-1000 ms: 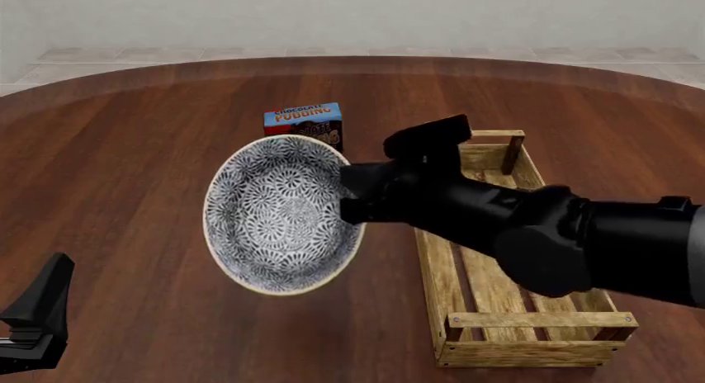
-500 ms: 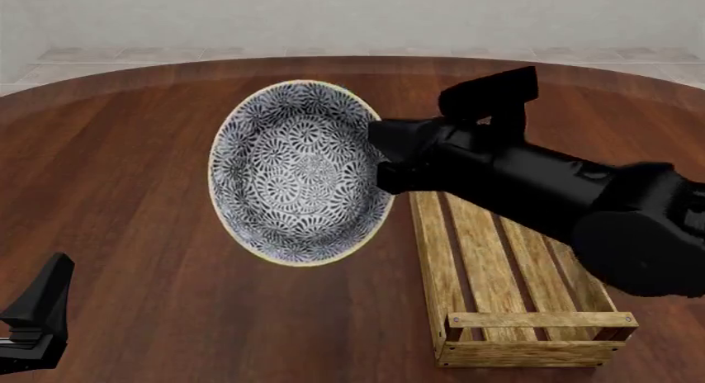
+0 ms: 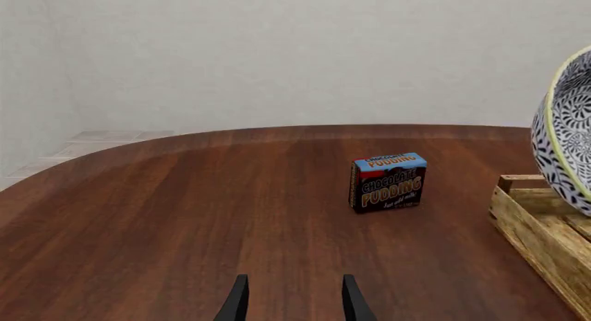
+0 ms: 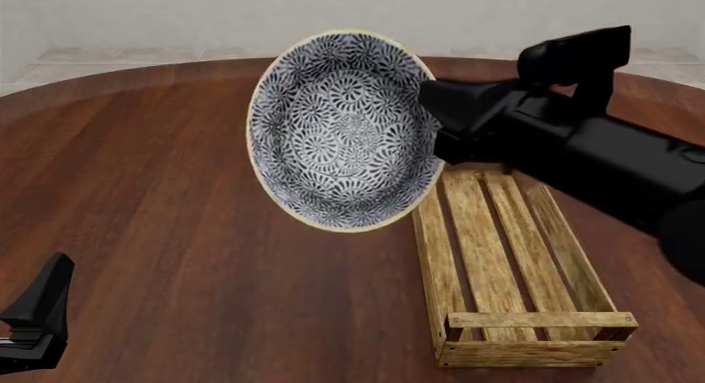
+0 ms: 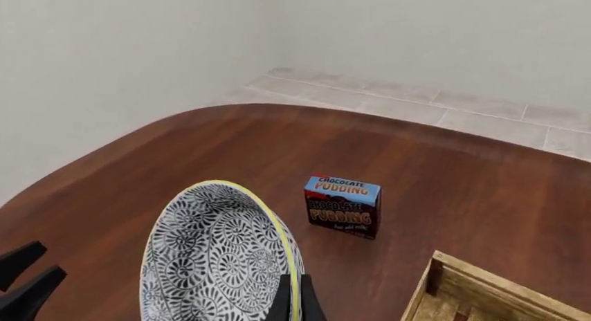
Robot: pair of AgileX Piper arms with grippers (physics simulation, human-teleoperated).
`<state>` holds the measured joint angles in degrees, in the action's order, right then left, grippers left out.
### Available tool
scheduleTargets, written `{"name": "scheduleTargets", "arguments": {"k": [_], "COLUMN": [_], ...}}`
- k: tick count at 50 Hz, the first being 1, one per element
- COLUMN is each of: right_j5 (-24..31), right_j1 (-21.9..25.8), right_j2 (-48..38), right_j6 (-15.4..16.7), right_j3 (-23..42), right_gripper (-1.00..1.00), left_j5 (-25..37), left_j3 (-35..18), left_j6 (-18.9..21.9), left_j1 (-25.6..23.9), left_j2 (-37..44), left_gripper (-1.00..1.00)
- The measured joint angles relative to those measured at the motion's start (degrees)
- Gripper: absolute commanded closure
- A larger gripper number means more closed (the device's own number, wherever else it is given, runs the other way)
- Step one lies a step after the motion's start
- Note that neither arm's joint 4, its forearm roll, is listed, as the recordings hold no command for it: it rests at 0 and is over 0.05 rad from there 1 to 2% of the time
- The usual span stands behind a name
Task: Pick up the bowl on the left and put it in the tray.
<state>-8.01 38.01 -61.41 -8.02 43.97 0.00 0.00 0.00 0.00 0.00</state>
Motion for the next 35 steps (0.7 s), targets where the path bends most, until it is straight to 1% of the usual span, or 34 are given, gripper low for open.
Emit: {"name": "scheduleTargets", "arguments": {"k": [12,35], "right_j5": [-0.4,-1.2], "right_j1": [-2.0,-5.0], "right_j2": [0.8,1.8], "right_j6": [-0.2,-3.0], "right_j3": [-0.6,-2.2], "right_gripper": [1.0,1.0], "left_j5": [0.0,0.0], "left_j3": [0.0,0.0], "left_j6": [0.0,0.0], "left_j1": [0.0,0.0], "left_j2": [0.0,0.0], "left_gripper": [-1.0,-1.0]}}
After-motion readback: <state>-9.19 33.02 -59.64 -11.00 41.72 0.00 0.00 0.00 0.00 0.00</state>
